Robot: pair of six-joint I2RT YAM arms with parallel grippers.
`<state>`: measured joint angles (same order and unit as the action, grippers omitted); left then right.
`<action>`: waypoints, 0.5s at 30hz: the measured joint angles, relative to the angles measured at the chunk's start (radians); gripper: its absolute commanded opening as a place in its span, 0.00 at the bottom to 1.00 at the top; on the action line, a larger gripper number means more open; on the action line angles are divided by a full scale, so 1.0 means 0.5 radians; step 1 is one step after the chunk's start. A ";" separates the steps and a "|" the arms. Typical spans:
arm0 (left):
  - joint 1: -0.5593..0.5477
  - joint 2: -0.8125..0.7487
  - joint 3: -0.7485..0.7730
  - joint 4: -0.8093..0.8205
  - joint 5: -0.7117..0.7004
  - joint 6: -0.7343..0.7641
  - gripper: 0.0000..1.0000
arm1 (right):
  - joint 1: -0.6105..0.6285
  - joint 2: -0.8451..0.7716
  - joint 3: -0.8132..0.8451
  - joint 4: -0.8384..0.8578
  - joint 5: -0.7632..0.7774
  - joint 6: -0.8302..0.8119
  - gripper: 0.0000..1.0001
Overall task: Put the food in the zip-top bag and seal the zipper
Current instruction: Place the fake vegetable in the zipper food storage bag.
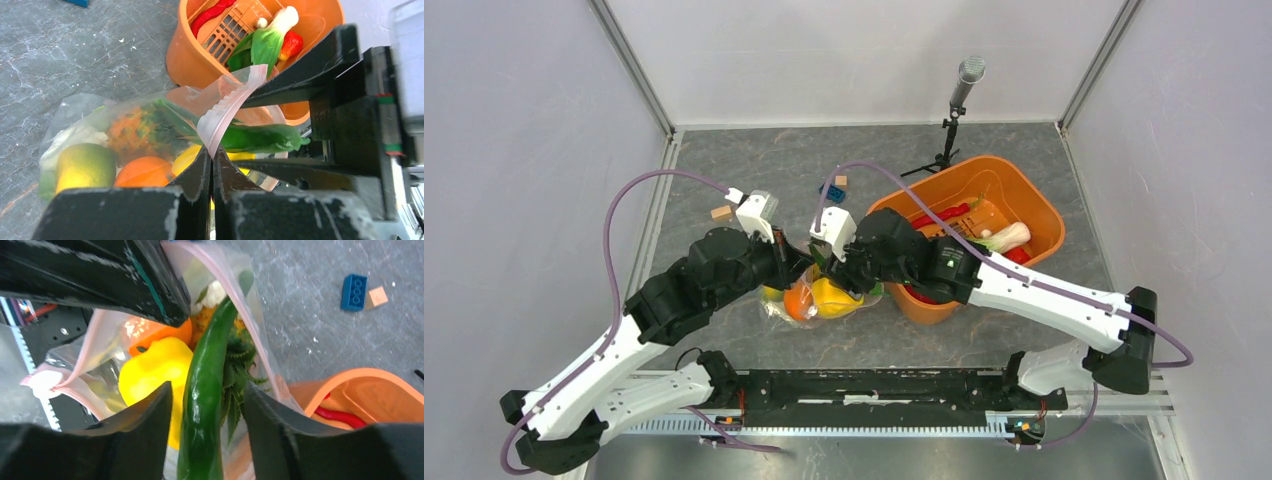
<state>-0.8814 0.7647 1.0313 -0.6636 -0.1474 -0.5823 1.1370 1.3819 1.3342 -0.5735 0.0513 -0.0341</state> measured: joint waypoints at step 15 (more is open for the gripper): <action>-0.002 -0.043 -0.021 0.002 -0.072 -0.033 0.02 | 0.000 -0.779 -0.499 0.428 0.060 0.252 0.74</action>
<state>-0.8822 0.7433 1.0206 -0.6628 -0.1833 -0.5987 1.1370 0.9924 1.0847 -0.3595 0.0814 0.0917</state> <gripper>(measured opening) 0.040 0.753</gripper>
